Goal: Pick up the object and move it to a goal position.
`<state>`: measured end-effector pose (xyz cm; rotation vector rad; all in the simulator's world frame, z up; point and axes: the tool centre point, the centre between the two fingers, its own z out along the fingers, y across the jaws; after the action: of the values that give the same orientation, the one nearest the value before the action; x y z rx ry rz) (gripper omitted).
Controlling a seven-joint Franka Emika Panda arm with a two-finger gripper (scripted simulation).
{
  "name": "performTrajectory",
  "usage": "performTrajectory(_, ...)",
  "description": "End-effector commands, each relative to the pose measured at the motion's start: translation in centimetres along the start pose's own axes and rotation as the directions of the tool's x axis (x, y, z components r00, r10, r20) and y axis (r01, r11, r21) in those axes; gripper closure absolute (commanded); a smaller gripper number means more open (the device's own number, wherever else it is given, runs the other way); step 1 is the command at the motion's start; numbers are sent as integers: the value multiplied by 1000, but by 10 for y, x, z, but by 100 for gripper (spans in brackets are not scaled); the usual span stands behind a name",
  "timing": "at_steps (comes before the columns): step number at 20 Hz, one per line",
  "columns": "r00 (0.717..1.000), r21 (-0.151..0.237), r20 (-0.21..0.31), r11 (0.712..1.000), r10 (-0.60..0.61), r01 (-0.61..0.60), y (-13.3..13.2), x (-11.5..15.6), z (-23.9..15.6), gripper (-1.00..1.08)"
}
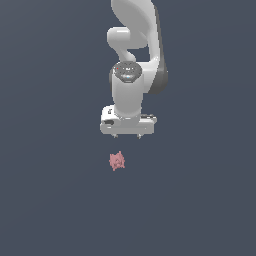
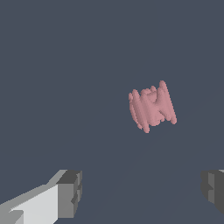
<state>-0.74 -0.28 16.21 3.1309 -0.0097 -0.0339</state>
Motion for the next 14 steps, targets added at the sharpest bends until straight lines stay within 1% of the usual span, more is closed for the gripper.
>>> performTrajectory(1, 1000, 0, 0, 1000, 0, 0, 0, 0, 0, -92)
performTrajectory(4, 1000, -3, -8, 1000, -3, 3, -1, 2, -4, -92)
performTrajectory(9, 999, -12, -40, 1000, -8, 8, -4, 10, -21, -92)
performTrajectory(14, 999, -12, -41, 1000, -8, 7, -4, 10, -22, -92)
